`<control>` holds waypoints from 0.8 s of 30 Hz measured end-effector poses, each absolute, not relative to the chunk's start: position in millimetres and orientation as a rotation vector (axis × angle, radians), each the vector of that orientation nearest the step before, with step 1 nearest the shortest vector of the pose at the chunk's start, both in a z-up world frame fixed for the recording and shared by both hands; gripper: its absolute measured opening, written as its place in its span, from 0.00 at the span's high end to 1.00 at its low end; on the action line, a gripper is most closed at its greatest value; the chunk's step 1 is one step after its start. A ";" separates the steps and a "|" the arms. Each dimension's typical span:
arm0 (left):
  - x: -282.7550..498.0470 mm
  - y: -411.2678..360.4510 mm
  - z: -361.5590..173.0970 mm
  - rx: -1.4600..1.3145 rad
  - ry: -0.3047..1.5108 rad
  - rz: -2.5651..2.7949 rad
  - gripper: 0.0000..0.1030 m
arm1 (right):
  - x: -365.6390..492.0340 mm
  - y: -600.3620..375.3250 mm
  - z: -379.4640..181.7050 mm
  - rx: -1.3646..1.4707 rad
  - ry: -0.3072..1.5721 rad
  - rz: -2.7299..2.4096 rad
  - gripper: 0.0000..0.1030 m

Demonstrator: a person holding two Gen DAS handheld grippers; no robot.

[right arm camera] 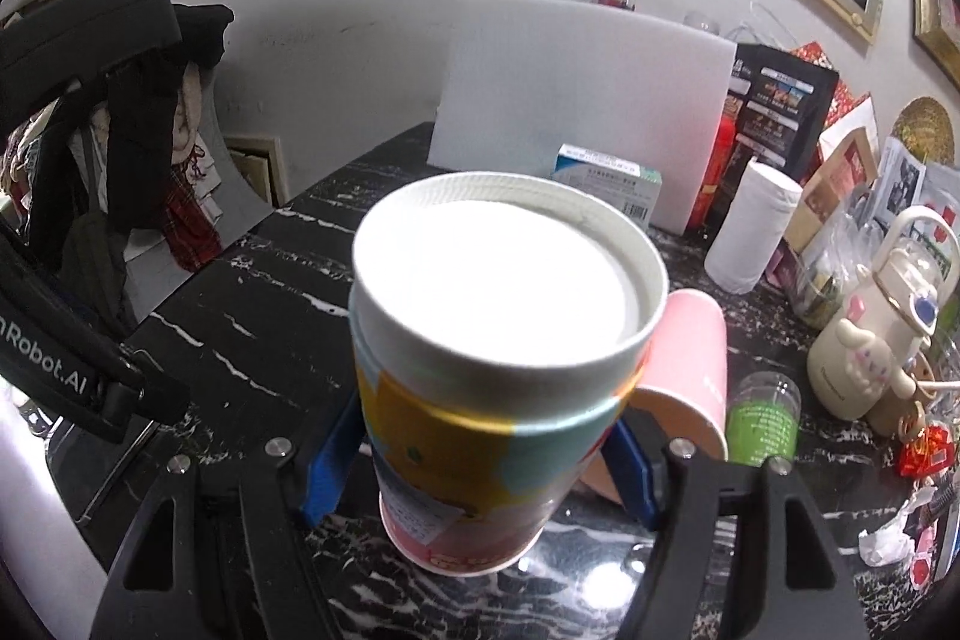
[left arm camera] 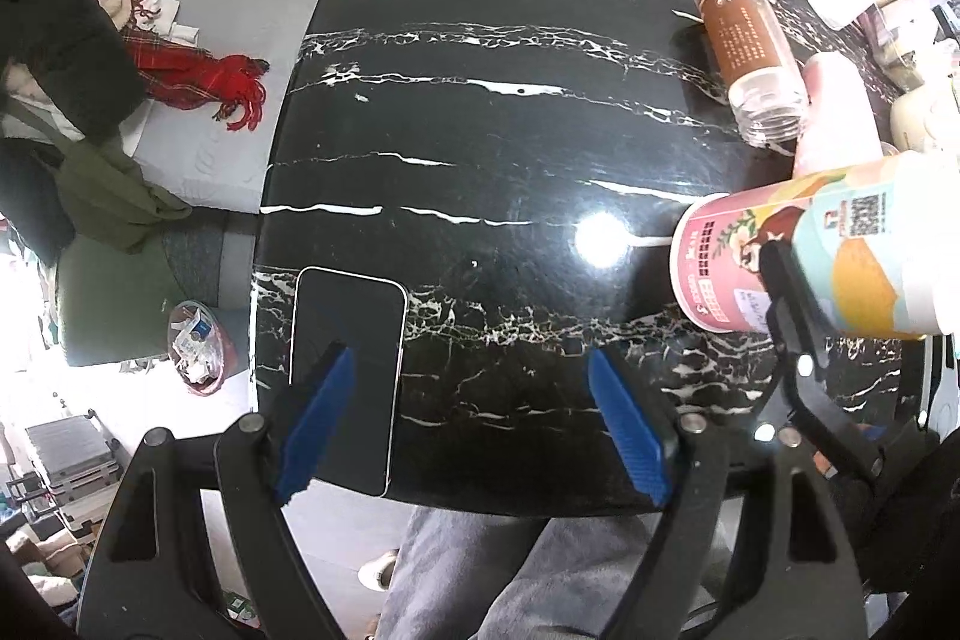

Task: Flip cup upside down
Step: 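Keep rotating the right gripper until the cup's other end faces up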

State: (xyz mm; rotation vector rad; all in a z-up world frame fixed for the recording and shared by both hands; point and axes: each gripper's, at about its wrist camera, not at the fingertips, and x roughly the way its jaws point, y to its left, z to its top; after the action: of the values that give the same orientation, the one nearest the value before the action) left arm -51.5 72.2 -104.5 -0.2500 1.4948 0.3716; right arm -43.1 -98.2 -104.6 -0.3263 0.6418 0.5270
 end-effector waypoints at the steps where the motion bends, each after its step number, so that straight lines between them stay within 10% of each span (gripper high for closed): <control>1: -52.0 71.3 -102.8 -0.251 1.494 0.368 0.23 | -42.9 -98.1 -104.2 -0.326 0.654 0.532 0.30; 24: -60.1 63.0 -75.1 -0.210 1.506 0.328 0.23 | -39.3 -97.8 -105.9 -0.295 0.966 0.555 0.09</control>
State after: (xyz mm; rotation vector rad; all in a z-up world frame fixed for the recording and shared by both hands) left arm -60.1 63.0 -75.1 -0.2104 1.5056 0.3282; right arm -39.3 -97.8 -105.9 -0.2950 0.9663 0.5545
